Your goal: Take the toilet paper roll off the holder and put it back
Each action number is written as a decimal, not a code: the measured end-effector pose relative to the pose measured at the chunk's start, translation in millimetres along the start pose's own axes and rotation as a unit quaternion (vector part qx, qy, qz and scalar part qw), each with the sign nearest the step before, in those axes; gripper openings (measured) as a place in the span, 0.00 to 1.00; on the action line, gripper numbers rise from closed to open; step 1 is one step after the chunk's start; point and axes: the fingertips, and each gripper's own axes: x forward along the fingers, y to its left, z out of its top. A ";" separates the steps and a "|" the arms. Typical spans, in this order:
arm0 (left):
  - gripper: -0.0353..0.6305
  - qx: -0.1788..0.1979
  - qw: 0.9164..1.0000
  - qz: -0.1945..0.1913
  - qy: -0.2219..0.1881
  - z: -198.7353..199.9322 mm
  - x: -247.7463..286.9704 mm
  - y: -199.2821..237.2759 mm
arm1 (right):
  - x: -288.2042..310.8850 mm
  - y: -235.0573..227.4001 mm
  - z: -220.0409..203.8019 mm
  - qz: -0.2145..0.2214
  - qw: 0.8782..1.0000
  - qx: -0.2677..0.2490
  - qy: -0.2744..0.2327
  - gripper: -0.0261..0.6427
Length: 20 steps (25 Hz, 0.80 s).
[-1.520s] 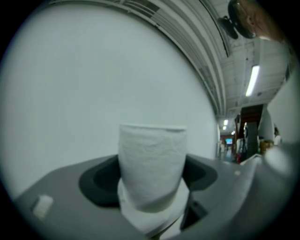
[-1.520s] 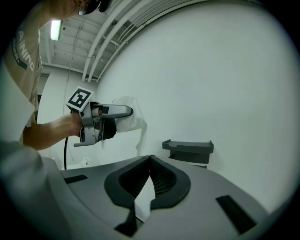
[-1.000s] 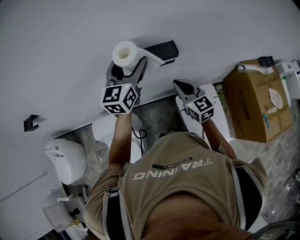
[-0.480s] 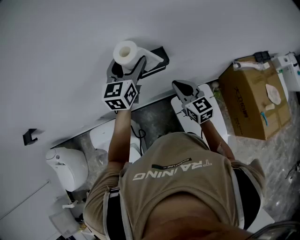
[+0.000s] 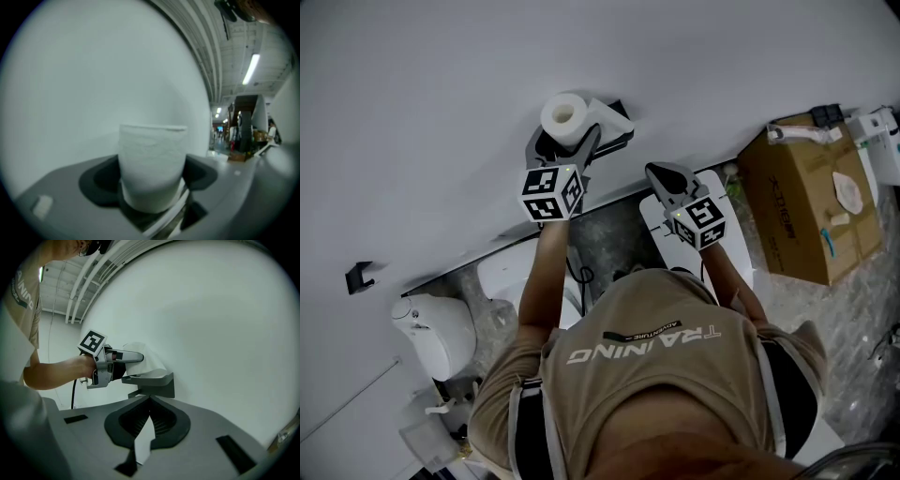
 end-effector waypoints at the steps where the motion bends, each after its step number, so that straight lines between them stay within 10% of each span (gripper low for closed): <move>1: 0.64 -0.001 1.000 0.002 0.003 -3.5 1.6 1.1 | 0.3 -0.7 -1.1 0.000 1.000 0.002 0.001 0.06; 20: 0.65 0.018 1.000 0.015 -0.003 -15.8 9.7 7.8 | 13.1 0.6 -1.6 0.012 1.000 0.007 0.005 0.06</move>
